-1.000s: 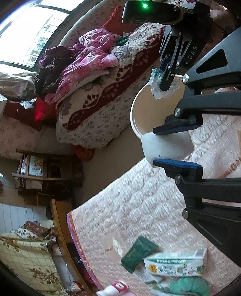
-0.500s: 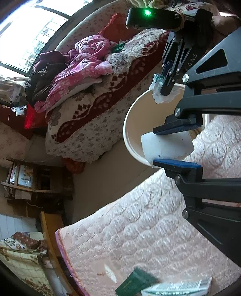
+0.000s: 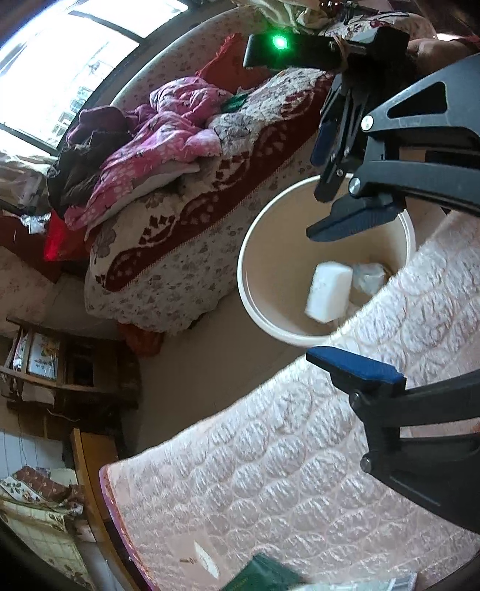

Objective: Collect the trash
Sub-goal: 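Open the right gripper over the bin while the left opens, dropping both items, then move both grippers back toward the milk carton on the bed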

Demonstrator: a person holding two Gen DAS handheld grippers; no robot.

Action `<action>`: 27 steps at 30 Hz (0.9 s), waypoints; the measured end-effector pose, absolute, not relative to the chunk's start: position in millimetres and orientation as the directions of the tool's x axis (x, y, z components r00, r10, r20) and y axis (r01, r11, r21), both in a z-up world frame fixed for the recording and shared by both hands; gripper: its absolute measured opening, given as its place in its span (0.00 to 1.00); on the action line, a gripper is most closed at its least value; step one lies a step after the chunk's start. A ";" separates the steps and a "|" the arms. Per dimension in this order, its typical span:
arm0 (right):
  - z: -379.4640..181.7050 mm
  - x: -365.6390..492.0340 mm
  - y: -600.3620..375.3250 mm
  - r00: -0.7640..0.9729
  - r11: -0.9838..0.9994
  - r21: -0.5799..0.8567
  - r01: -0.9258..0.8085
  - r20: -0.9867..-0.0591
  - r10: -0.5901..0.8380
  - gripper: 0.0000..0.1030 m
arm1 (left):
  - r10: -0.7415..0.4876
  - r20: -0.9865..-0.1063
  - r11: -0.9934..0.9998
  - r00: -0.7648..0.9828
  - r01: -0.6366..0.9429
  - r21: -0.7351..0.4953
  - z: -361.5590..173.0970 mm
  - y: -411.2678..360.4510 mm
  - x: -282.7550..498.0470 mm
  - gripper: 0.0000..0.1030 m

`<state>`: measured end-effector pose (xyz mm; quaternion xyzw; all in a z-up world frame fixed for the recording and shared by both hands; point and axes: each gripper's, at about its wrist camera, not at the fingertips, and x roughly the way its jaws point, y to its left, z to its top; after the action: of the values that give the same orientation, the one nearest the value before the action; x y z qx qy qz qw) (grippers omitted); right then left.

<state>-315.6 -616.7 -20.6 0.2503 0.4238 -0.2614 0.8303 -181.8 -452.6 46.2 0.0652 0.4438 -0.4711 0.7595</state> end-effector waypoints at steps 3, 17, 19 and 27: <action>-18.2 -312.2 -613.5 0.508 0.744 0.198 0.638 -0.834 -0.214 0.75 | -0.638 -0.743 0.581 0.205 0.761 -0.288 48.3 -443.5 -178.7 0.58; 1.6 -289.5 -576.6 0.534 0.800 0.171 0.575 -0.819 -0.208 0.75 | -0.574 -0.736 0.683 0.360 0.705 -0.189 67.1 -381.7 -166.4 0.67; 4.1 -284.8 -568.0 0.540 0.809 0.174 0.562 -0.817 -0.200 0.75 | -0.560 -0.735 0.701 0.383 0.692 -0.174 69.8 -370.2 -164.4 0.67; 14.8 -259.8 -526.5 0.571 0.859 0.179 0.480 -0.807 -0.151 0.75 | -0.504 -0.727 0.766 0.466 0.631 -0.127 80.2 -322.1 -154.7 0.68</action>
<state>-259.8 -526.5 14.8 0.1932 0.4258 -0.1826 0.8649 -154.7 -322.1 80.2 0.0800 0.3951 -0.3328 0.8525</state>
